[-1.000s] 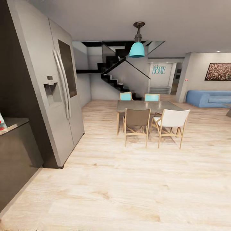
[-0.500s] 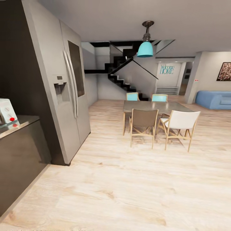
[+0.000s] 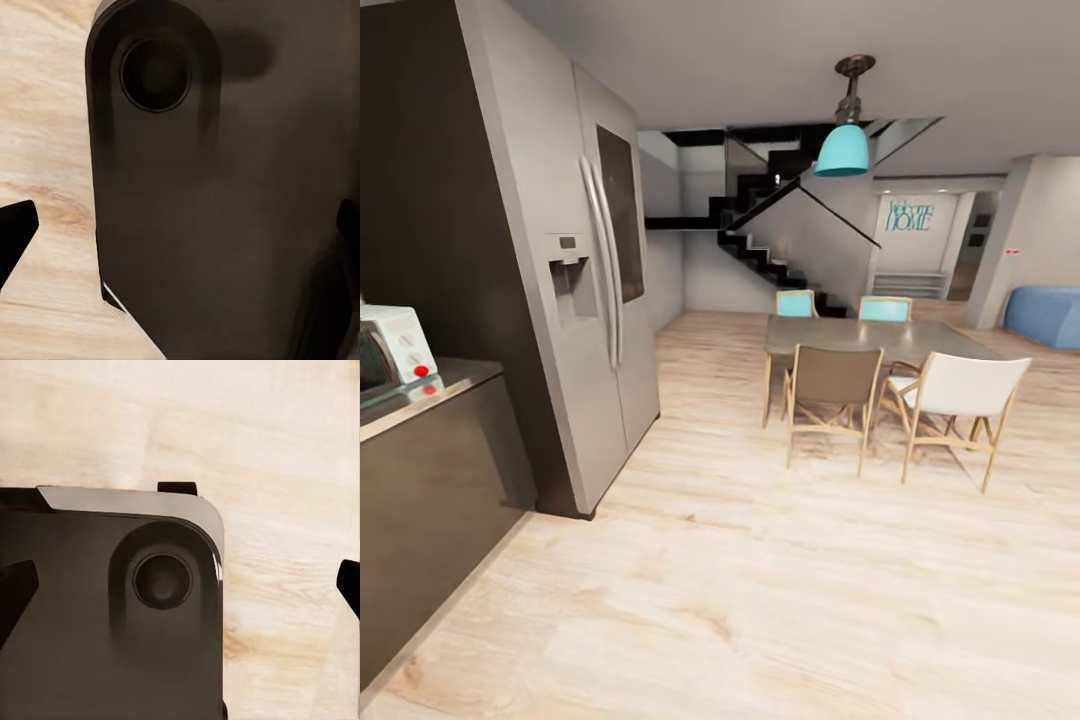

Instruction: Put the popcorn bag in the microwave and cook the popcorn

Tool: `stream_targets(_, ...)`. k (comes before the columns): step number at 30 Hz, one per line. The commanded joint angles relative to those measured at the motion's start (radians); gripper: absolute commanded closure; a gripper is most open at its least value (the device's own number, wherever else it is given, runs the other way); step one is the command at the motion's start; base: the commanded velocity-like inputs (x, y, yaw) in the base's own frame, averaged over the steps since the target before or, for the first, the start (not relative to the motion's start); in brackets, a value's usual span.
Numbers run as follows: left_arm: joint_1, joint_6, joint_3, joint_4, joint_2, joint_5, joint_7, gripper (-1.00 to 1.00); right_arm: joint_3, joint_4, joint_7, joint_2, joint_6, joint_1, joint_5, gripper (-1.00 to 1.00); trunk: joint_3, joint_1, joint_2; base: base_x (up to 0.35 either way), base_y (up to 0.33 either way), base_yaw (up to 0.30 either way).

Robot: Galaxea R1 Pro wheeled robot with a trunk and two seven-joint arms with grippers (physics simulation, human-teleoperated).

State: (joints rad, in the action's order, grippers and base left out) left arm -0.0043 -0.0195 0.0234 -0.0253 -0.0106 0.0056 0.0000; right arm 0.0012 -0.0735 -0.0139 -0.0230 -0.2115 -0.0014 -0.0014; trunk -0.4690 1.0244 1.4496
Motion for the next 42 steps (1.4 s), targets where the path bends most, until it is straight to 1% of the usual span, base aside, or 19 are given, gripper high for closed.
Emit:
stream_targets(1, 0.0, -0.003, 0.002, -0.001, 0.0, 0.001, 0.0, -1.0, 0.0, 0.0, -0.001, 0.0, -0.003, 0.0, 0.0, -1.0, -0.001, 0.001, 0.0, 0.337, 0.0, 0.137)
stream_targets(12, 0.0, -0.005, 0.001, -0.001, 0.0, 0.001, 0.0, -1.0, 0.0, 0.0, -0.002, 0.0, -0.003, 0.0, 0.0, -1.0, -0.001, 0.001, 0.0, 0.339, 0.0, 0.197)
stream_targets(18, 0.0, -0.005, 0.001, -0.001, 0.0, 0.001, 0.0, -1.0, 0.0, 0.0, -0.002, 0.0, -0.003, 0.0, 0.0, -1.0, -0.001, 0.001, 0.0, 0.338, -0.11, 0.251)
stream_targets(42, 0.0, -0.005, 0.001, -0.001, -0.002, 0.001, 0.0, -1.0, 0.0, 0.0, -0.003, 0.0, -0.003, 0.0, 0.0, -1.0, -0.001, 0.001, 0.0, 0.299, -0.206, 0.253)
